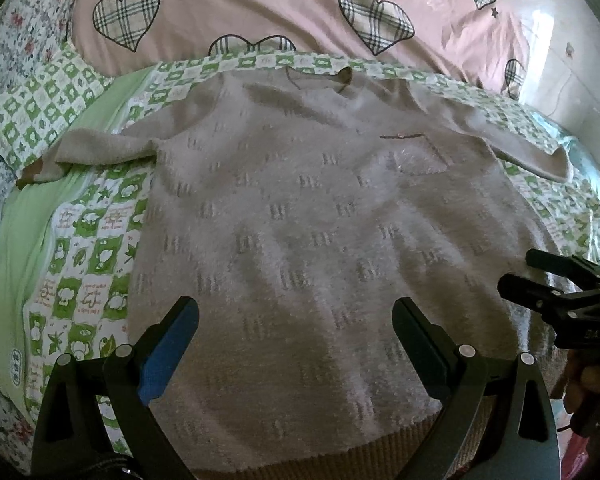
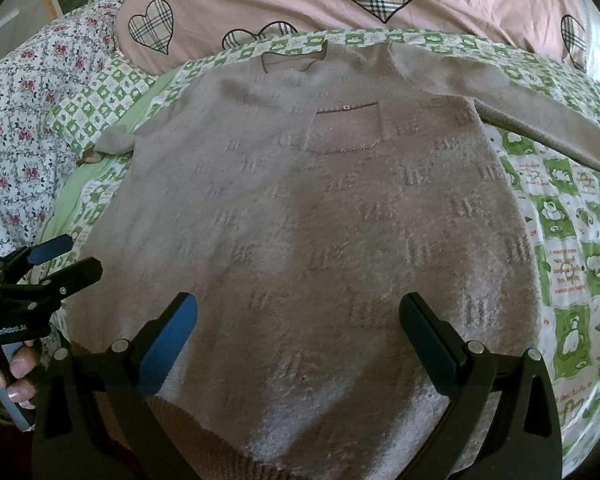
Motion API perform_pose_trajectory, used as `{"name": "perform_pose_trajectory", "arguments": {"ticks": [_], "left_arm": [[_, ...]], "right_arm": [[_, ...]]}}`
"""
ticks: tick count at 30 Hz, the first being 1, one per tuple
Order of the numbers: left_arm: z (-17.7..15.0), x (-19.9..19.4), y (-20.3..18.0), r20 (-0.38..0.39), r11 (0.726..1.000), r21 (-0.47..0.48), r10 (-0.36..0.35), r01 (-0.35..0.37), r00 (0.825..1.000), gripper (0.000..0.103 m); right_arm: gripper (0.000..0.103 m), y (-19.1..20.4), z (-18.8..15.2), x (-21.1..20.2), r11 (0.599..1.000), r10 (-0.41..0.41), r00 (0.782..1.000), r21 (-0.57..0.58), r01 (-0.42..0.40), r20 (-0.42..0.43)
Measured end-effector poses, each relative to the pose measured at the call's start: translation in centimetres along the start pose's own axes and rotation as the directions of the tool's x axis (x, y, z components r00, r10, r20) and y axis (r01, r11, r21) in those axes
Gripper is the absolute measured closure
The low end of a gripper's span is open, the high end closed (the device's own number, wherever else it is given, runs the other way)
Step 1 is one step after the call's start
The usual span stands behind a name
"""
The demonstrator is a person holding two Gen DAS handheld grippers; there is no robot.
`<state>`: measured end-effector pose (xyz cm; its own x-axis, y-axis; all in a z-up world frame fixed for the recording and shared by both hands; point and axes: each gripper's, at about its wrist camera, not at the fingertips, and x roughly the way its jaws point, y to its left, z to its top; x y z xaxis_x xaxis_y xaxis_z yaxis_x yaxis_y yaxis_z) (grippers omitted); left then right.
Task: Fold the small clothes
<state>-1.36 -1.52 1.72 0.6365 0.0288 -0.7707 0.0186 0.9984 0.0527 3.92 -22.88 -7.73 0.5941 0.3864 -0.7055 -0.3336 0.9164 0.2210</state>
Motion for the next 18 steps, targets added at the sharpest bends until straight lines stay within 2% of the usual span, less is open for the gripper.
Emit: {"name": "perform_pose_trajectory", "arguments": {"ticks": [3,6,11,15,18], "left_arm": [[0.05,-0.03,0.19,-0.007,1.0,-0.008,-0.01,0.01,1.0,0.005],[0.05,-0.01,0.12,-0.01,1.0,0.002,0.003,-0.003,1.0,0.005],[0.09,-0.13,0.26,-0.008,0.999,-0.024,-0.028,0.028,1.0,0.005],[0.1,-0.12,0.17,-0.011,1.0,-0.019,-0.021,0.021,1.0,0.005],[0.09,-0.15,0.17,-0.007,0.999,-0.032,-0.036,0.036,0.999,0.005]], "right_arm": [[0.002,-0.07,0.03,0.02,1.0,-0.005,1.0,0.001,0.005,-0.017],[0.002,0.05,-0.02,0.03,1.0,-0.004,1.0,-0.001,0.004,-0.007],[0.002,0.14,-0.08,-0.08,1.0,0.006,1.0,0.0,-0.006,0.018],[0.002,-0.02,0.01,-0.07,1.0,0.009,1.0,0.001,-0.009,0.014],[0.002,0.25,-0.02,-0.2,1.0,0.024,0.997,-0.006,-0.023,0.074]]}}
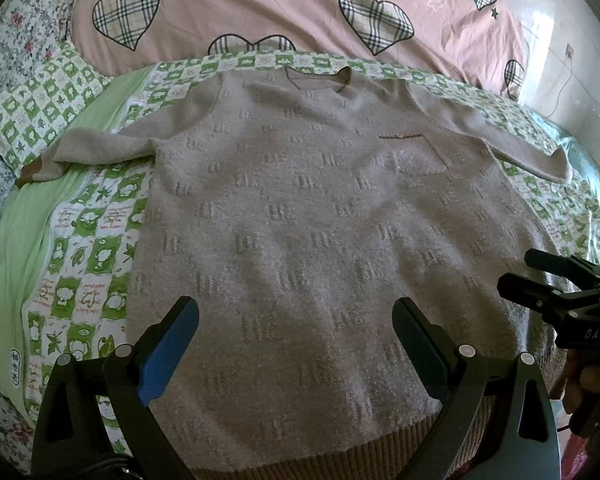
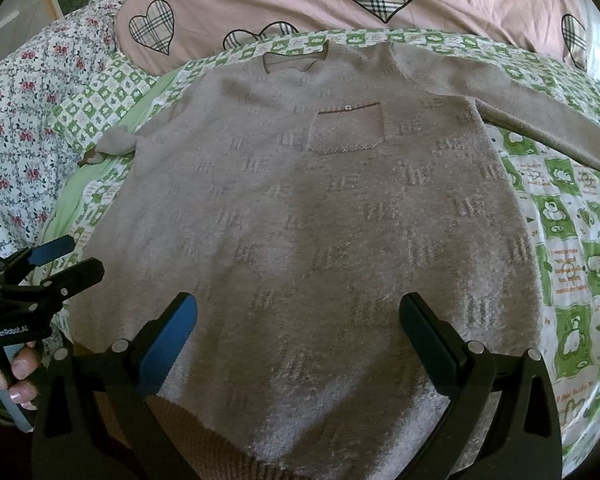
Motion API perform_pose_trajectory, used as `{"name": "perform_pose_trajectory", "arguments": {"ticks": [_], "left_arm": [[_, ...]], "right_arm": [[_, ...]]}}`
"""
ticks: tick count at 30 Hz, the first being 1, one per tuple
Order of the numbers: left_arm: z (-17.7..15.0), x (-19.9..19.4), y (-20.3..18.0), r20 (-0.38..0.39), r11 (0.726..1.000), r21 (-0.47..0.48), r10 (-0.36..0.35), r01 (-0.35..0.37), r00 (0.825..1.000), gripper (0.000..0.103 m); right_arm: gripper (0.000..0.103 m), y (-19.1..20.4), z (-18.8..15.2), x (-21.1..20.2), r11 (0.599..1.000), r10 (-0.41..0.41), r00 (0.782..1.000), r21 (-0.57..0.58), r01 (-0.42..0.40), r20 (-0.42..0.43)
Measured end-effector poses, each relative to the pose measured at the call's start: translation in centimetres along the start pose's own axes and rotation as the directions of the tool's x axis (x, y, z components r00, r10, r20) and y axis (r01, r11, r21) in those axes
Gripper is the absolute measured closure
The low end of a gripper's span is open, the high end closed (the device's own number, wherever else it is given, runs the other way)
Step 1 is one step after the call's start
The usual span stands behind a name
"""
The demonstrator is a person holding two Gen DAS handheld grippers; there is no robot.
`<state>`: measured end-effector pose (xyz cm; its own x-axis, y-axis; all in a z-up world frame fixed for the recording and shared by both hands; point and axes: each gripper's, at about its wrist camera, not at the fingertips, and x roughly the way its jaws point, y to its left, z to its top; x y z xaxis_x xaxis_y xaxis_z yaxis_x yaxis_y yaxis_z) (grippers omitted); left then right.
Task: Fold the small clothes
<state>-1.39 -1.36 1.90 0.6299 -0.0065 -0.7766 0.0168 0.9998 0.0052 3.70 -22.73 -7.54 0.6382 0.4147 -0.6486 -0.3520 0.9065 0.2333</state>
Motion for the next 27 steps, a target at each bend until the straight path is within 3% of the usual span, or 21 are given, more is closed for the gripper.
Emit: {"name": "perform_pose_trajectory", "arguments": {"ticks": [15,21,27], "left_arm": [[0.5,0.9,-0.6,-0.01,0.999,-0.008,-0.046,0.046,0.999,0.005],[1.7,2.0,-0.7,-0.022,0.998,-0.015,-0.059,0.059,0.998,0.005],[3.0,3.5,-1.0,-0.046,0.998,-0.025,-0.062,0.061,0.997,0.005]], "right_arm": [[0.002,-1.7,0.5,-0.2,0.998,-0.051,0.996,0.038,0.054,-0.071],[0.002,-6.6,1.2,-2.0,0.977,-0.036,0.999,0.211,0.039,-0.015],[0.002,-13.9,1.6,-4.9,0.924,-0.173,0.985,0.348,0.157,0.014]]}}
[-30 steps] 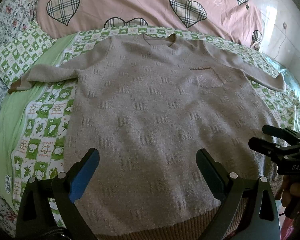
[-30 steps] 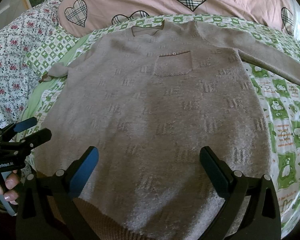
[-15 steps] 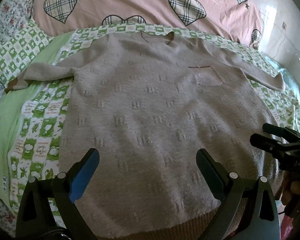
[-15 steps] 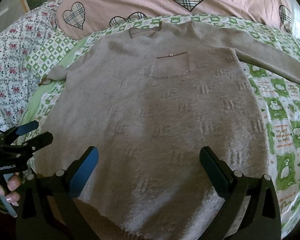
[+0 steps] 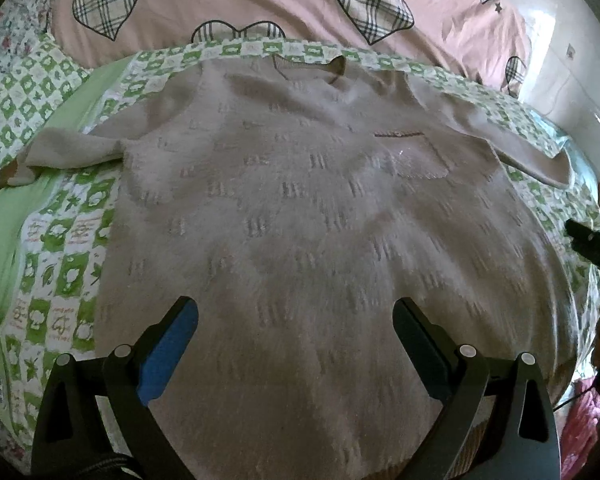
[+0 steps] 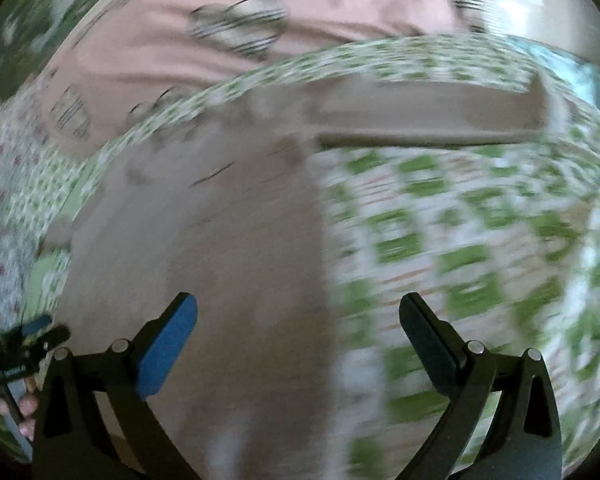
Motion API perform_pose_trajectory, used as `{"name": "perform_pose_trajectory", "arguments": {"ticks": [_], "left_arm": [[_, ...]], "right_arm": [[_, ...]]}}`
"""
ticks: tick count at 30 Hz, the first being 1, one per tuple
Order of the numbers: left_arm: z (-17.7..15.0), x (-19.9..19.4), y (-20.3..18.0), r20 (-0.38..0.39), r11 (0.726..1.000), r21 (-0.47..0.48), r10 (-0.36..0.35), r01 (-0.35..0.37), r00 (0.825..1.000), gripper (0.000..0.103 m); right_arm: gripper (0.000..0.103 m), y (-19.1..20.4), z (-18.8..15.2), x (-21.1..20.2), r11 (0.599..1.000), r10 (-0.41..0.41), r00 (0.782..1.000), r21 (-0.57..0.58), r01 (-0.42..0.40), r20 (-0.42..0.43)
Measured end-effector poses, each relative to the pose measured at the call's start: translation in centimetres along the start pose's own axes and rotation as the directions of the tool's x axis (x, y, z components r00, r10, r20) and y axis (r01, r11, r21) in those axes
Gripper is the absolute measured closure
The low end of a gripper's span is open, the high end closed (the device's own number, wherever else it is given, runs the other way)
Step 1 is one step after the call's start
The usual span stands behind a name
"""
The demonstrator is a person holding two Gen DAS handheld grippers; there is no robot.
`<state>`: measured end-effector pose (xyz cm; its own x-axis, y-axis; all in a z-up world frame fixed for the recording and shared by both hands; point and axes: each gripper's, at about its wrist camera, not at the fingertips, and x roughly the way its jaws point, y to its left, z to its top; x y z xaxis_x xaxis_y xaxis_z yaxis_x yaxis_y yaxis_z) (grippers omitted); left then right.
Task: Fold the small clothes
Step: 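Reach the right tool to the sweater's sleeve cuff and grasp it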
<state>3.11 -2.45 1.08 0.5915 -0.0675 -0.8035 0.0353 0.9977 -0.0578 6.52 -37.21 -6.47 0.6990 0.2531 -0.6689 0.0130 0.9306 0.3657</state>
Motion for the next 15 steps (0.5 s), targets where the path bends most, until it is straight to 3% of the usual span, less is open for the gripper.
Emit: {"name": "perform_pose_trajectory", "arguments": {"ticks": [3,5,10,15], "left_arm": [[0.5,0.7,-0.3,-0.016,1.0,0.0,-0.005,0.005,1.0,0.005],[0.7,1.3,-0.7,-0.03,1.0,0.005,-0.012,0.012,0.999,0.005],[1.0,2.4,-1.9,-0.061,1.0,0.022,-0.02,0.022,0.998,0.005],[1.2,3.1,-2.7,-0.084,0.999,0.023,-0.022,0.024,0.996,0.005]], "right_arm": [[0.013,-4.4,2.0,-1.5,0.995,-0.084,0.994,0.061,0.08,0.063],[0.027,-7.3,3.5,-2.2,0.986,-0.114,0.989,0.131,0.102,0.091],[0.05,-16.1,8.4,-3.5,0.926,-0.155,0.973,0.368,0.083,0.171],[0.051,-23.5,13.4,-2.5,0.85,-0.222,0.956,0.519,0.093,0.193]]}}
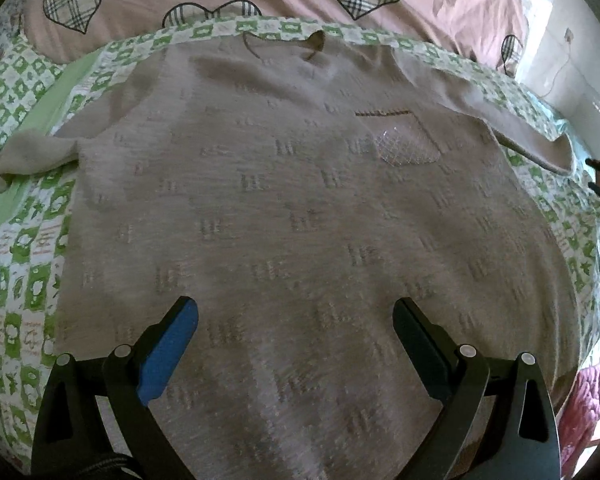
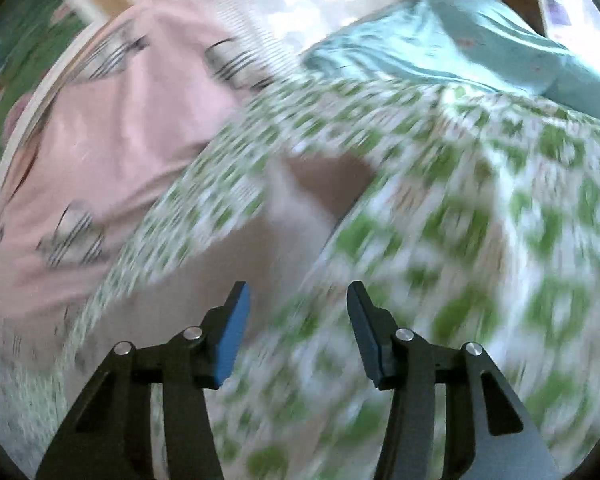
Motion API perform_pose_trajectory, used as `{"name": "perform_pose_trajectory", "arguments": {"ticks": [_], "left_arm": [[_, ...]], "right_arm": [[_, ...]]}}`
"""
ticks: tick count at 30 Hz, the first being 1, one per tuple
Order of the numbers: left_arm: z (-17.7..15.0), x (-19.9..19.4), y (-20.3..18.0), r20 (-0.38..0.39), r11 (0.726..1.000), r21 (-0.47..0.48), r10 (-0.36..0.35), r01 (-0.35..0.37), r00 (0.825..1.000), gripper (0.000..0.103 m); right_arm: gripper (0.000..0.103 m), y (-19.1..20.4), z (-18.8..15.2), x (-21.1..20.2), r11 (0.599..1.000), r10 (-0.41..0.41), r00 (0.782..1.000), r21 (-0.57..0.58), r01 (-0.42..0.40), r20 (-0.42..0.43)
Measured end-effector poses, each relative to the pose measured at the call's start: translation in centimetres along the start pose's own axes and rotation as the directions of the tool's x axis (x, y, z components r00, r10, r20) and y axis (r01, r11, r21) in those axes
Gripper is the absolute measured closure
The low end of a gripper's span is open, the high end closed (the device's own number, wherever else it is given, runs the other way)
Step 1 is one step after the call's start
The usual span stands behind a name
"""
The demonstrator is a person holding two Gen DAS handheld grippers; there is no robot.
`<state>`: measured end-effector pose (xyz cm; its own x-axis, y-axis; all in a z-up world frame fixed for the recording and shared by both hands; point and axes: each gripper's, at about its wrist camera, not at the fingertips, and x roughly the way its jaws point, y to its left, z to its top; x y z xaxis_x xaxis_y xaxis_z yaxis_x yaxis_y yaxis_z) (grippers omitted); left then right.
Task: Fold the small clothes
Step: 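Reach the right tool to the sweater's sleeve cuff and grasp it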
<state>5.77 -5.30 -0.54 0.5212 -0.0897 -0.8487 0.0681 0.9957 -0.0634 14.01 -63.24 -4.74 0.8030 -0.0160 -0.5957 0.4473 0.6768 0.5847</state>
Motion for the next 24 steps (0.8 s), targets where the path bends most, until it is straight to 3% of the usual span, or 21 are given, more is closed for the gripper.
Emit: {"name": "perform_pose_trajectory", "arguments": {"ticks": [4,8,9,10,11,13,15,19,24], "left_arm": [[0.4,0.9,-0.2,-0.025,1.0,-0.004,0.007,-0.007,1.0,0.005],[0.9,1.7,0.2,-0.047,1.0,-0.02,0.01,-0.011,0.999,0.005],[1.0,1.8,0.3,-0.05,1.0,-0.026,0.007,-0.009,0.999,0.005],[1.1,1.9,0.5,-0.051,0.999,-0.034,0.003,-0.005,0.999,0.005],[1.2,1.9,0.6,-0.051,0.999,-0.04,0.0,-0.002,0.999,0.005],[1.3,2.0,0.9,-0.049,0.999,-0.05,-0.006,0.004,0.999,0.005],[1.5,2.0,1.3,-0.047,0.998,-0.06,-0.016,0.013,0.999,0.005],[1.3,1.7,1.7,-0.03,0.997,-0.077,-0.03,0.028,0.999,0.005],[0.6,0.9,2.5,-0.016,0.994,-0.099,-0.044,0.043,0.999,0.005]], "right_arm": [[0.051,-1.3,3.8,3.6,0.997,-0.035,0.999,0.074,0.035,-0.004],[0.053,-2.1,5.0,6.6,0.995,-0.044,0.998,0.093,0.048,-0.051],[0.06,-1.7,4.9,6.3,0.996,-0.063,0.997,0.064,0.065,-0.037],[0.082,-1.4,4.9,6.0,0.996,-0.072,0.997,0.044,0.074,-0.03],[0.09,-1.2,4.8,5.7,0.997,-0.048,0.998,0.052,0.05,-0.028],[0.091,-0.8,4.7,4.8,0.998,0.015,1.0,0.069,-0.014,-0.01],[0.092,1.2,4.2,3.6,0.999,0.038,0.999,0.021,-0.038,0.005],[0.097,6.5,1.9,1.2,0.983,0.174,0.985,-0.063,-0.175,-0.018],[0.097,16.0,-4.1,0.7,0.912,0.352,0.922,-0.165,-0.376,-0.161]]}}
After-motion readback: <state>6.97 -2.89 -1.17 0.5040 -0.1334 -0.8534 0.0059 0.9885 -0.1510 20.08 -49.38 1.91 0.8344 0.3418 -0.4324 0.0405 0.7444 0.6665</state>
